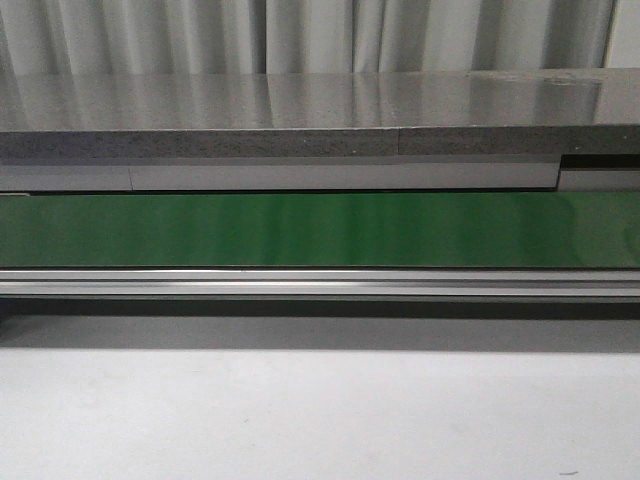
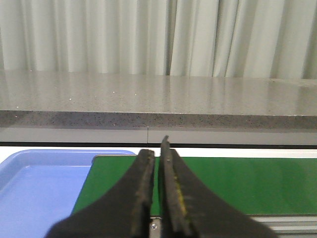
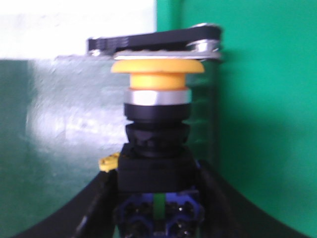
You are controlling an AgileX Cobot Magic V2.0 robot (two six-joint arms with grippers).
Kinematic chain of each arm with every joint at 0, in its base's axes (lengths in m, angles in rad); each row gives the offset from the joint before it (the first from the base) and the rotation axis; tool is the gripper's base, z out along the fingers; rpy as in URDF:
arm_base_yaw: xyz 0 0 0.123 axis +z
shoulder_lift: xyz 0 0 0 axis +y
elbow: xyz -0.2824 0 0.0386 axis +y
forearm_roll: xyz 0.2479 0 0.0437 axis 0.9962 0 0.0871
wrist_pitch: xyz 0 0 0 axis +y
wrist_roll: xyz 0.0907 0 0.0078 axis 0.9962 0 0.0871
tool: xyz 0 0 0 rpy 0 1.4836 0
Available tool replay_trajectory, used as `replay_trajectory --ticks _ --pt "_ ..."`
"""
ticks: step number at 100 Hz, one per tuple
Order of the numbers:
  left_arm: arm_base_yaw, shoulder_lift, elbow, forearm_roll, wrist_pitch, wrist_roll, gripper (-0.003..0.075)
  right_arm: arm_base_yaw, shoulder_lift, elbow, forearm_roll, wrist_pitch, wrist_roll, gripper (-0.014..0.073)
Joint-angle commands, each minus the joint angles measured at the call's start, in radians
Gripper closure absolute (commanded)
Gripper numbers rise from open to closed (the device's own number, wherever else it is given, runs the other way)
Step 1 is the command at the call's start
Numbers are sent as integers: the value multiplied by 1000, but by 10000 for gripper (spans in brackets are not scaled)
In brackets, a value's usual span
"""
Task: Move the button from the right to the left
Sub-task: 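Lift the button and set it on the belt end, open right gripper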
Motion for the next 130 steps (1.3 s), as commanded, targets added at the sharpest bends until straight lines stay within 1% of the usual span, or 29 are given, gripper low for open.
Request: replay_trajectory --ticks 1,21,51,56,60,65,75,82,87,92,107,130 --pt "5 -36 42 -2 -74 -11 715 20 -52 9 19 -27 -10 382" --pt "5 -36 42 -2 -74 -11 715 26 -52 74 4 -77 -10 382" --pt "5 -36 42 -2 -74 -11 715 26 -50 81 -19 -64 -10 373" --pt "5 -36 42 -2 -74 -11 715 26 -50 81 -19 -55 -10 347" --pt "5 -36 42 -2 -74 -11 715 26 -50 81 -19 -45 -10 306" --pt "5 -36 42 -2 -74 -11 715 26 -50 81 -19 -35 -10 241" --pt "5 -36 42 -2 -74 -11 715 27 -50 81 -18 -21 -10 84" --pt "5 -36 42 -2 -74 -11 715 27 -50 81 -17 -18 -10 3" --pt "5 -36 42 -2 -74 -11 715 27 -50 81 -13 -17 -10 -35" --pt "5 -36 42 -2 -74 -11 715 27 -50 81 -2 -16 -10 -53" --pt "5 -36 42 -2 -74 -11 715 27 -53 77 58 8 -16 -52" --pt "5 -36 42 -2 -74 -11 715 45 -112 77 167 6 -107 -51"
